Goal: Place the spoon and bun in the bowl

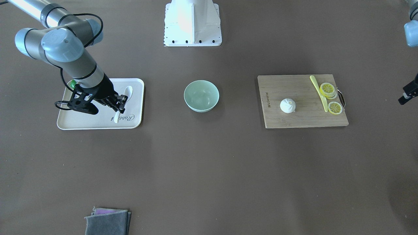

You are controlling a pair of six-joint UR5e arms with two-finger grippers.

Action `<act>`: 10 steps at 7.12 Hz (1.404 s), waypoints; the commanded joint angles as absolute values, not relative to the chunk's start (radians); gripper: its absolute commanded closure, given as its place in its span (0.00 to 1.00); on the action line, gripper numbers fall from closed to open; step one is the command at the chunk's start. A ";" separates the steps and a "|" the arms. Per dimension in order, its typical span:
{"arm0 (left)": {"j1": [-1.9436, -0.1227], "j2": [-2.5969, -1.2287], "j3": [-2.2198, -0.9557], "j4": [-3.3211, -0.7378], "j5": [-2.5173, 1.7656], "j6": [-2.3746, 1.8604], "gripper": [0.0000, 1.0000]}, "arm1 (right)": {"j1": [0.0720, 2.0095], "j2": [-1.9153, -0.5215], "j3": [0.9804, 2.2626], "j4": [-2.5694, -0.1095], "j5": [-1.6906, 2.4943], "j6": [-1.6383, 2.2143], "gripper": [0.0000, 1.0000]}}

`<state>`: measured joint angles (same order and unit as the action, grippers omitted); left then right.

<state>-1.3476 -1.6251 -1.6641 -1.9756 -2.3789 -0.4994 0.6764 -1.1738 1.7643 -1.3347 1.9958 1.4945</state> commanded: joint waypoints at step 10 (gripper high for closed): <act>-0.836 -1.813 -1.692 -2.046 -2.137 -1.083 0.03 | 0.547 -0.847 1.674 -1.520 1.759 1.907 0.00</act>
